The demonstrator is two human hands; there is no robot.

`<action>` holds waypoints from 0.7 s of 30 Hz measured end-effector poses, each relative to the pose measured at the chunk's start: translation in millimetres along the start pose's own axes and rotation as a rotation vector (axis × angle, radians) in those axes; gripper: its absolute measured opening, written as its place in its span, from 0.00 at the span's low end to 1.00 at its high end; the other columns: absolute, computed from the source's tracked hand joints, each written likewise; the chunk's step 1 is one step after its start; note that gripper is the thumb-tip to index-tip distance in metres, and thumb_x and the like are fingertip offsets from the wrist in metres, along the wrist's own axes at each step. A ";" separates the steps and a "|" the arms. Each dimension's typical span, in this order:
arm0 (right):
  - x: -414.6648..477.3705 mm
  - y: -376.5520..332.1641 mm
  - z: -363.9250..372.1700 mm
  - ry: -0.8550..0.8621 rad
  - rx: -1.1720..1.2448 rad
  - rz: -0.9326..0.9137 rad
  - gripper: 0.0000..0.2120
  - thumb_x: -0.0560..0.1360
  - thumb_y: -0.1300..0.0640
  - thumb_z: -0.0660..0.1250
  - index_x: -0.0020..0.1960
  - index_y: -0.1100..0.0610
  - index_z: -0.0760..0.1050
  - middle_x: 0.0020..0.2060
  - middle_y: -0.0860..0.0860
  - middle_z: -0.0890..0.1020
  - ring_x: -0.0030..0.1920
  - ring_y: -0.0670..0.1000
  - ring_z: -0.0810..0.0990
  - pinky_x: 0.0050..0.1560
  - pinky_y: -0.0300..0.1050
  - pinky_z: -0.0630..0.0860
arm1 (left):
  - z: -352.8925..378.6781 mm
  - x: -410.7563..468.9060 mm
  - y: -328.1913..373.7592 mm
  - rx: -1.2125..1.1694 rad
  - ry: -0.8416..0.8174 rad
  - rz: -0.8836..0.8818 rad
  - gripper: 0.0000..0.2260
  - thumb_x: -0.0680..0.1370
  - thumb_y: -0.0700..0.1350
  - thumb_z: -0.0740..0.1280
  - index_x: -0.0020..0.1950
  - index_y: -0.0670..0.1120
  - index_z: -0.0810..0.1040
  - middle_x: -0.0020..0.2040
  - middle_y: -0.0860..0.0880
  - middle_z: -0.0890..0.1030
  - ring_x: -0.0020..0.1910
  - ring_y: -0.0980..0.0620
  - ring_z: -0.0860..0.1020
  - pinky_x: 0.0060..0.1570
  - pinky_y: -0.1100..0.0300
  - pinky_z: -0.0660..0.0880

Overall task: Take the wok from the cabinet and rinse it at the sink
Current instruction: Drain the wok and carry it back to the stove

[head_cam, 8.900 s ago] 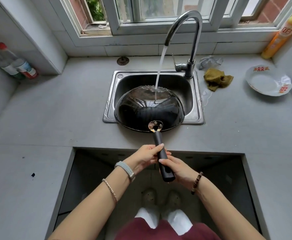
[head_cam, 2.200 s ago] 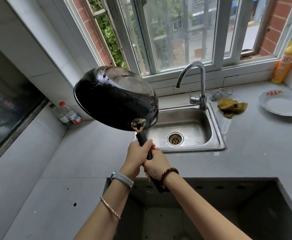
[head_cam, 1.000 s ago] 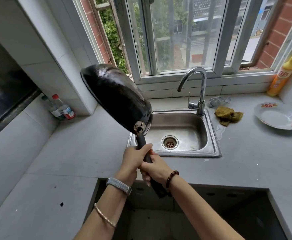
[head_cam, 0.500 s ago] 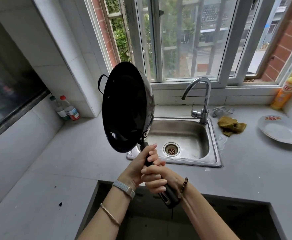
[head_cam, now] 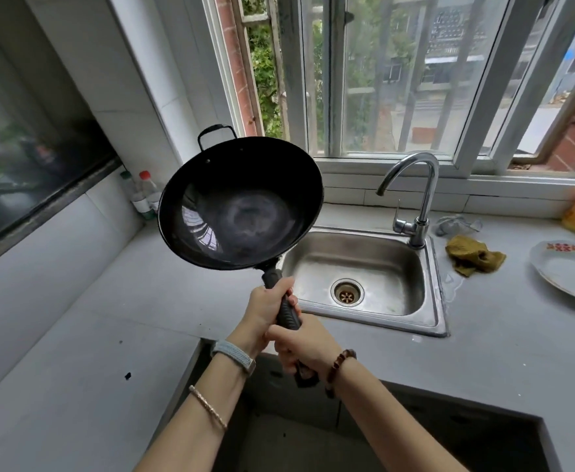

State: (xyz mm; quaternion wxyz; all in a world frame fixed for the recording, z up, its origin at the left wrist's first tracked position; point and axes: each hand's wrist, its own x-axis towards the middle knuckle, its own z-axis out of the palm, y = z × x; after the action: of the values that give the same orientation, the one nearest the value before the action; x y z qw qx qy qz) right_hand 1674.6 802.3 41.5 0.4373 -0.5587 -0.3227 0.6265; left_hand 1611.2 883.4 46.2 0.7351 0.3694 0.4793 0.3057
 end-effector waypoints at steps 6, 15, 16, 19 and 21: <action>-5.0 11.6 8.3 0.014 -0.016 -0.011 0.07 0.73 0.65 0.62 0.38 0.58 0.66 0.20 0.48 0.69 0.19 0.47 0.66 0.22 0.37 0.67 | -5.8 -10.0 -10.7 0.012 0.046 0.004 0.14 0.78 0.39 0.64 0.34 0.42 0.67 0.22 0.49 0.69 0.19 0.53 0.70 0.22 0.63 0.71; -15.8 35.9 23.7 -0.060 0.032 -0.069 0.09 0.73 0.68 0.59 0.37 0.59 0.65 0.19 0.48 0.67 0.18 0.48 0.64 0.21 0.37 0.65 | -24.3 -29.1 -23.2 0.100 0.107 0.057 0.13 0.78 0.41 0.66 0.34 0.42 0.69 0.23 0.48 0.72 0.22 0.52 0.71 0.26 0.60 0.74; -18.1 38.4 25.8 -0.072 0.043 -0.079 0.09 0.73 0.69 0.59 0.38 0.59 0.65 0.20 0.49 0.67 0.18 0.48 0.64 0.21 0.38 0.65 | -25.9 -32.6 -23.9 0.114 0.112 0.071 0.13 0.78 0.41 0.66 0.34 0.42 0.70 0.23 0.48 0.72 0.22 0.52 0.71 0.26 0.60 0.74; -23.2 45.0 30.4 -0.097 0.049 -0.111 0.08 0.73 0.69 0.60 0.39 0.59 0.65 0.20 0.49 0.67 0.18 0.48 0.65 0.22 0.38 0.65 | -29.5 -42.7 -25.5 0.163 0.121 0.112 0.12 0.78 0.41 0.66 0.35 0.42 0.71 0.24 0.48 0.73 0.22 0.52 0.72 0.27 0.61 0.74; -28.1 47.0 34.6 -0.096 0.047 -0.127 0.08 0.73 0.69 0.60 0.39 0.59 0.65 0.21 0.49 0.67 0.18 0.48 0.65 0.22 0.38 0.65 | -31.8 -49.3 -25.4 0.185 0.112 0.124 0.12 0.78 0.41 0.66 0.36 0.42 0.71 0.24 0.48 0.73 0.23 0.52 0.73 0.27 0.60 0.75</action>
State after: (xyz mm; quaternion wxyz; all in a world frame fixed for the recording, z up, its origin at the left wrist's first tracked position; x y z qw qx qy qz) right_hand 1631.6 760.4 17.1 0.4733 -0.4958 -0.3633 0.6310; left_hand 1566.6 838.0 40.0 0.6497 0.4466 0.5222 0.3252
